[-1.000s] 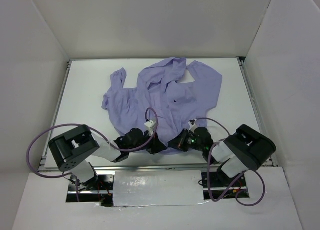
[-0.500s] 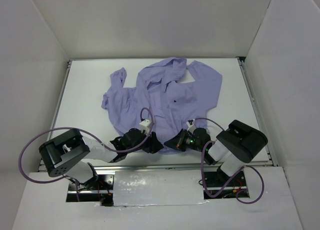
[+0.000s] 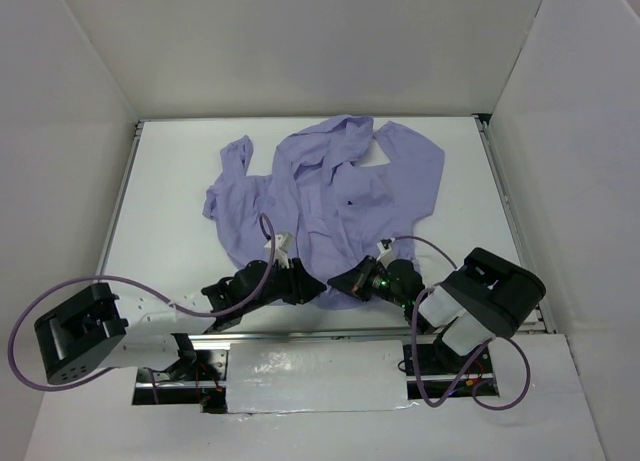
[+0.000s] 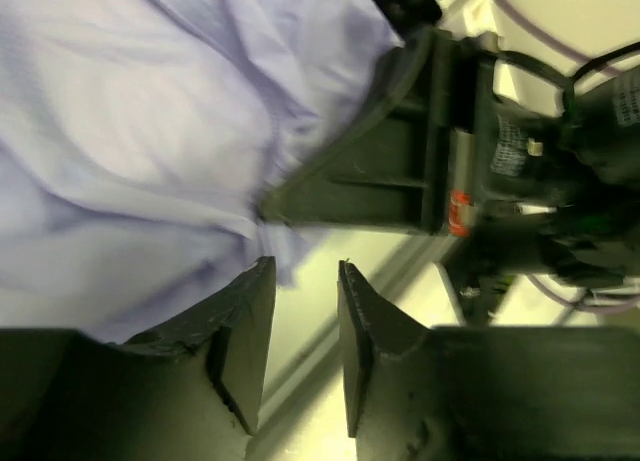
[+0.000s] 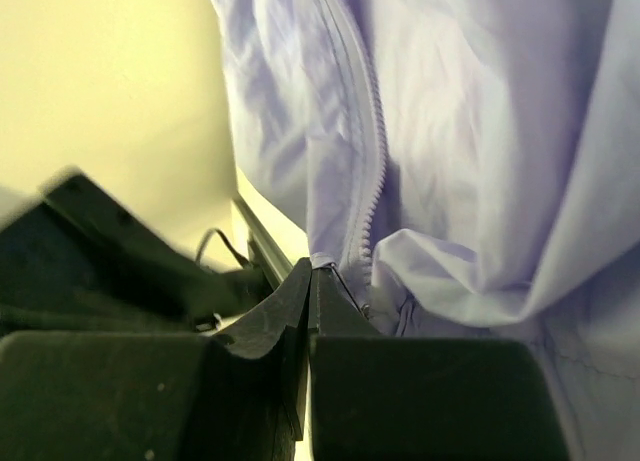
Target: Zip up the jacket
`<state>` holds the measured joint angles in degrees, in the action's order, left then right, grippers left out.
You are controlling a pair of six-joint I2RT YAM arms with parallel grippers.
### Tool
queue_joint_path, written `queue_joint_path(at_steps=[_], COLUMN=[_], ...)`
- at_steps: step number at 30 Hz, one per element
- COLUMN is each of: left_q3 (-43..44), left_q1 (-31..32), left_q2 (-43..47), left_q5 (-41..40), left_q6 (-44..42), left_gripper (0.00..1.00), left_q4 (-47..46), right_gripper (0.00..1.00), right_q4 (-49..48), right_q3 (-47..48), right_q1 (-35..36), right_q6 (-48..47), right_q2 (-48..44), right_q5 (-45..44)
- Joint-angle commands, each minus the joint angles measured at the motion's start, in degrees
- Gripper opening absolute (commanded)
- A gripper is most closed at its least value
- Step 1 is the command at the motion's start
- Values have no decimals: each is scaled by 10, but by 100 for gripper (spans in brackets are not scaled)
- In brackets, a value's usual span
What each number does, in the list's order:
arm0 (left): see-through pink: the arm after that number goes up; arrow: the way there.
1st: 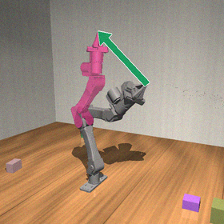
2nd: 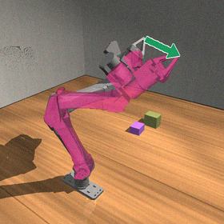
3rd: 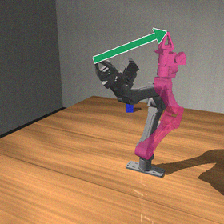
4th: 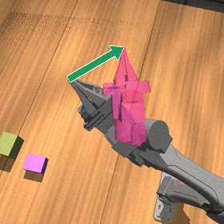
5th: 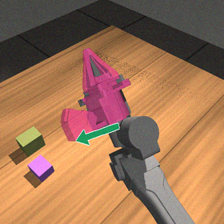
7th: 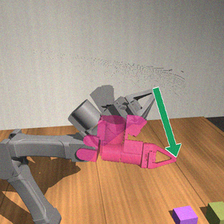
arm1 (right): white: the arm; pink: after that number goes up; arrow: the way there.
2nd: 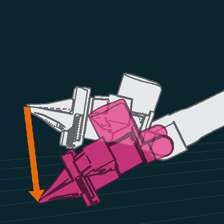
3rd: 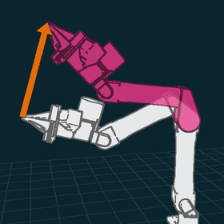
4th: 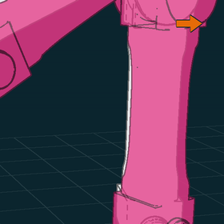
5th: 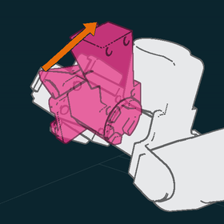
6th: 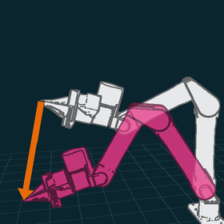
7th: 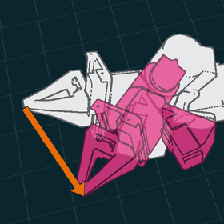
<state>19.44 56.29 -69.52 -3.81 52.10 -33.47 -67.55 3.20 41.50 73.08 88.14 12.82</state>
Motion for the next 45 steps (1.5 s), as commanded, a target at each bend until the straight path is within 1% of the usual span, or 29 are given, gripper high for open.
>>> queue_joint_path(at_steps=[1, 2, 5, 11, 12, 13, 15, 16, 18, 19, 20, 22, 23, 24, 25, 26, 27, 28, 30, 31, 32, 33, 34, 35, 36, 37, 39, 41, 45], left_q3=[9, 13, 12, 10, 7, 6, 7, 8, 13, 16, 17, 18, 17, 17, 15, 14, 13, 13, 12, 12, 14, 15, 15, 16, 15, 14, 15, 14, 25], left_q1=[40, 64, 94, 100, 100, 100, 100, 100, 100, 100, 100, 100, 100, 99, 99, 100, 100, 99, 100, 100, 100, 100, 100, 100, 100, 100, 101, 104, 117], left_q2=[17, 18, 21, 11, 9, 4, 0, -5, -11, -12, -11, -4, -2, 3, 3, 3, 0, -4, -13, -18, -24, -26, -27, -29, -32, -33, -38, -40, -42], left_q5=[-47, -62, -98, -124, -129, -140, -151, -159, -164, -165, -169, -172, -175, -176, -176, -177, -173, -171, -164, -161, -156, -153, -151, -149, -147, -143, -132, -129, -129], left_q6=[78, 89, 116, 139, 144, 148, 151, 150, 146, 145, 147, 148, 151, 151, 152, 152, 151, 153, 151, 149, 149, 148, 148, 149, 150, 153, 154, 159, 168], left_gripper=[46, 47, 49, 46, 46, 52, 57, 64, 69, 70, 71, 71, 70, 65, 64, 63, 62, 62, 62, 62, 63, 63, 64, 64, 64, 64, 64, 63, 61], left_q4=[39, 53, 60, 82, 82, 83, 90, 90, 95, 95, 102, 105, 109, 111, 111, 111, 106, 104, 99, 90, 88, 87, 84, 82, 79, 76, 70, 62, 71], right_gripper=[0, 0, 0, 0, 0, 0, 1, 10, 18, 31, 38, 46, 49, 52, 61, 76, 77, 77, 77, 78, 78, 81, 82, 84, 89, 90, 91, 89, 78], right_q4=[-55, -66, -75, -77, -79, -80, -104, -121, -134, -142, -157, -168, -168, -167, -150, -132, -105, -31, 53, 135, 175, 215, 295, 333, 372, 434, 498, 515, 565], right_q3=[-59, -64, -65, -62, -61, -61, -67, -72, -77, -84, -87, -99, -102, -107, -112, -112, -109, -95, -77, -54, -42, -12, 2, 17, 30, 55, 87, 95, 83], right_q1=[7, 7, 10, 27, 30, 32, 37, 39, 41, 43, 44, 46, 46, 46, 46, 46, 46, 46, 46, 46, 46, 46, 46, 46, 46, 45, 42, 43, 41], right_q6=[12, 12, 8, 7, 7, 5, 7, 7, 14, 16, 18, 23, 24, 26, 27, 25, 22, 9, -9, -28, -35, -56, -65, -74, -89, -94, -115, -126, -137], right_q2=[-21, -23, -28, -24, -18, -15, -3, 1, 11, 13, 13, 9, 5, -10, -21, -34, -49, -86, -131, -153, -195, -216, -235, -268, -281, -290, -300, -301, -335], right_q5=[-49, -48, -34, -13, -5, 0, 7, 10, 15, 17, 18, 21, 22, 20, 16, 12, 9, -2, -21, -31, -53, -65, -76, -103, -118, -127, -148, -145, -161])
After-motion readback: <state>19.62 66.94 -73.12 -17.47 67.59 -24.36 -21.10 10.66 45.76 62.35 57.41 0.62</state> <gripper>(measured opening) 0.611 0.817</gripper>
